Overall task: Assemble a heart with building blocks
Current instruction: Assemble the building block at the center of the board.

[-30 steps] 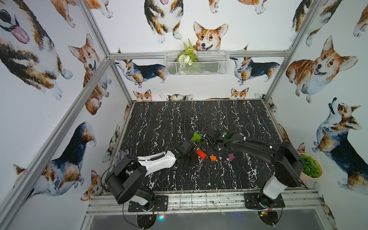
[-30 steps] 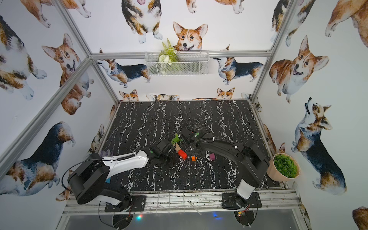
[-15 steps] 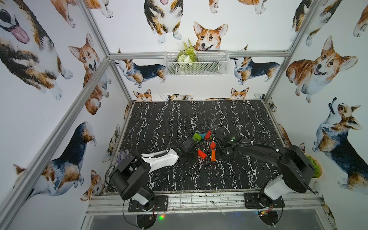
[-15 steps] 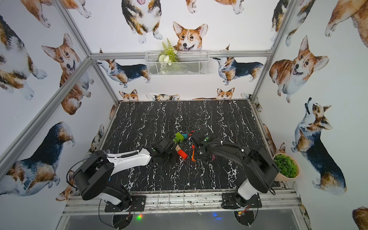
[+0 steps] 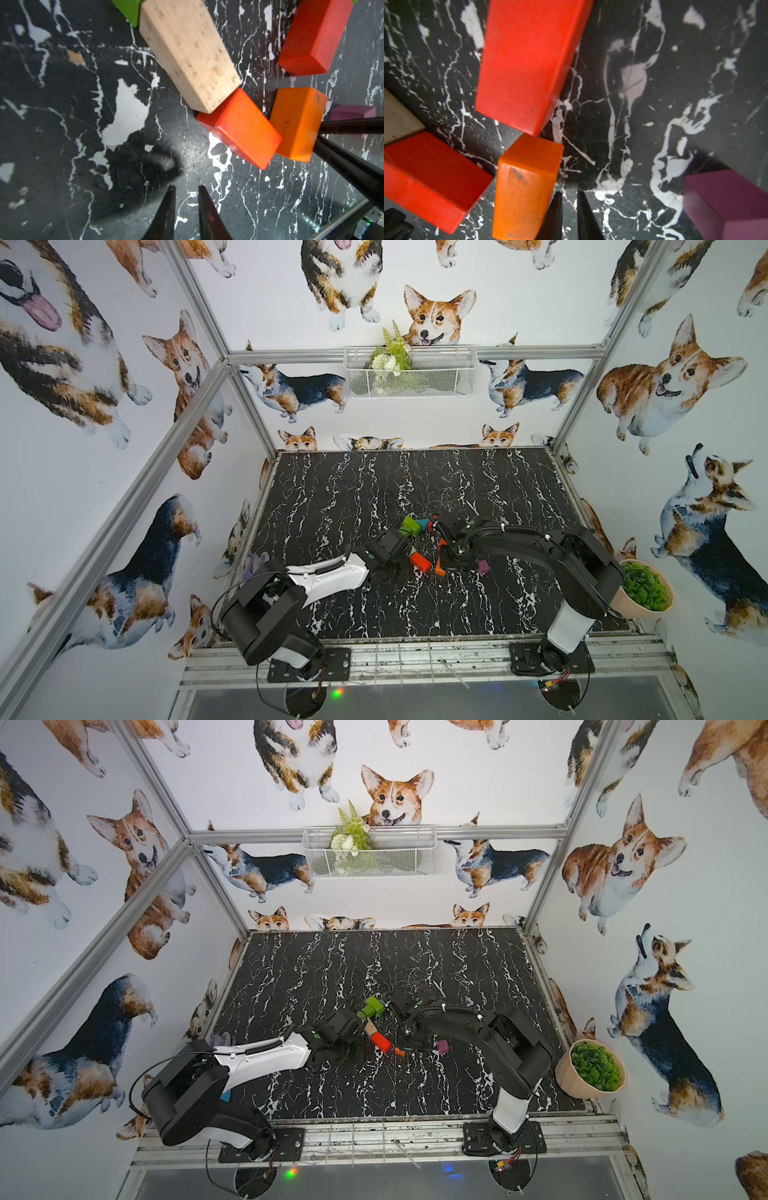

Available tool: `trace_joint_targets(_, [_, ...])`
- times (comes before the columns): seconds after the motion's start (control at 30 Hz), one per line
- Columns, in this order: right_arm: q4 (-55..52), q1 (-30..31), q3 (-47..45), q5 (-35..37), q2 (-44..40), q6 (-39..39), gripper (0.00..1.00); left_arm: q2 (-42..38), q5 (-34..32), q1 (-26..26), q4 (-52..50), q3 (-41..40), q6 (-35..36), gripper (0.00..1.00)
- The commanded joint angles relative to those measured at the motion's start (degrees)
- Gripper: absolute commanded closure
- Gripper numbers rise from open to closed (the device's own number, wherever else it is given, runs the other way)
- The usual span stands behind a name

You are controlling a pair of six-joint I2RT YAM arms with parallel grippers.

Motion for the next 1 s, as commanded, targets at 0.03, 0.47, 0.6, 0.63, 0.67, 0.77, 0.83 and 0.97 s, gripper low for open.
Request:
trace_joint_targets(0.03, [-0.9,-0.1,1.5,1.1,0.9,-0.1,0.83,-0.5,-0.4,0.0,-0.5,0.4,-0.5,0.76])
trace_joint_targets(0.47, [-4.5,2.9,-3.6,5.7,-7.7,1.8,0.46,-2.6,-0.9,0.0,-2.9,0.9,0.5,0.76])
trace_joint_targets(0.6, [-5.3,6.9,-3.3,6.2,-7.1,1.3,0.40,-3.7,-1.4,0.0,-4.5,1.5,1.1,0.76])
trace_joint_targets(0.63, [-5.5,7.5,-2.7,6.2,-5.9,1.2,0.39,-3.9,-1.6,0.1,-4.7,1.6,1.2,0.76])
trace_joint_targets(0.67, [-5.6,7.8,-2.1,6.2,-4.5,0.8,0.39,-4.1,-1.7,0.1,-5.0,1.6,1.3,0.76])
trace_joint_targets(0.77, [-6.2,8.3,0.2,8.0,-1.2,0.0,0.38,-5.0,-1.8,0.5,-5.5,1.5,1.3,0.76])
trace_joint_targets(0.83, [-7.2,8.2,2.0,9.9,0.5,-0.7,0.38,-5.6,-1.9,0.6,-5.9,1.5,1.3,0.76])
trace_joint_targets(0.97, [-9.3,8.2,5.7,12.2,3.3,-2.3,0.38,-6.8,-2.0,0.8,-6.7,1.4,1.5,0.76])
